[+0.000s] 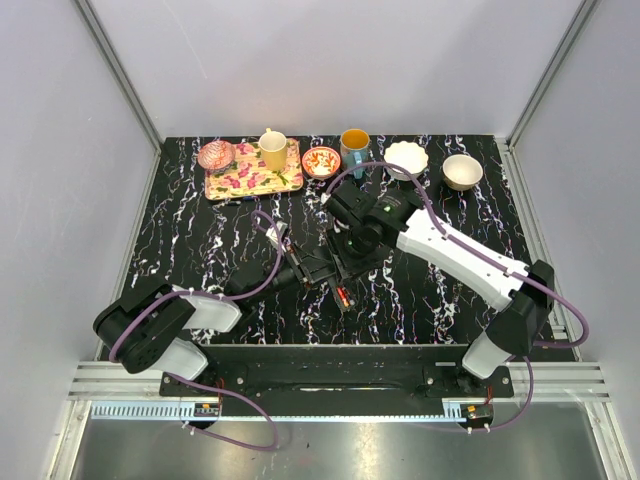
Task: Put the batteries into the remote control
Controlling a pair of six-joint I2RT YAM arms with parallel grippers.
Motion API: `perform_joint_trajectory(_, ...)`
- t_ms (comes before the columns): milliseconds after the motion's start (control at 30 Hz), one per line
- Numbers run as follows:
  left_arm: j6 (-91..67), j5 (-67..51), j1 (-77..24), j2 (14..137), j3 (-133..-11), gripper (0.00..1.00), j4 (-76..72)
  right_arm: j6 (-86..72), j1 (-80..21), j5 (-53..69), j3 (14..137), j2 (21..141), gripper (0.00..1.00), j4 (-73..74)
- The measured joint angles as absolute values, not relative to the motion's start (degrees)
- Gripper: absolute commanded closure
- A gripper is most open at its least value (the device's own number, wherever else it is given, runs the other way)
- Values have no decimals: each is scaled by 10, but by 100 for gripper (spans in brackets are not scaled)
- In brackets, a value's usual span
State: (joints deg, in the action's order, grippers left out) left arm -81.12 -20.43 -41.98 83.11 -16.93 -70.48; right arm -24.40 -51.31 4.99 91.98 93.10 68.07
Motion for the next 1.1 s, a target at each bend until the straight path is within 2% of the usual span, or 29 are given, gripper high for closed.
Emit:
perform_joint_trajectory(267, -814, -208, -422, 831, -169, 100, -705, -251, -513, 51, 961, 922, 57, 669)
perform_joint_trajectory(367, -820, -210, -422, 832, -170, 100, -705, -251, -512, 47, 917, 872, 52, 622)
perform_joint_trajectory(400, -824, -213, -422, 834, -170, 100, -707, -252, -512, 40, 881, 839, 35, 587)
perform_joint_trajectory(433, -828, -215, -422, 835, -170, 100, -706, -254, -512, 36, 830, 793, 26, 549)
perform_joint_trajectory(500, -840, -224, -422, 836, -170, 100, -707, -260, -511, 25, 715, 687, 13, 473)
perform_joint_trajectory(533, -845, -227, -422, 836, -170, 100, -707, -266, -510, 21, 663, 635, 12, 445)
perform_joint_trajectory(667, -860, -245, -421, 833, -177, 100, -706, -277, -510, 14, 521, 501, 10, 328)
perform_joint_trajectory(900, -844, -280, -421, 764, -216, 100, -647, -268, -510, 51, 444, 461, 11, 194)
perform_joint_trajectory(1100, -821, -294, -421, 728, -230, 100, -594, -280, -510, 83, 347, 381, 11, 91)
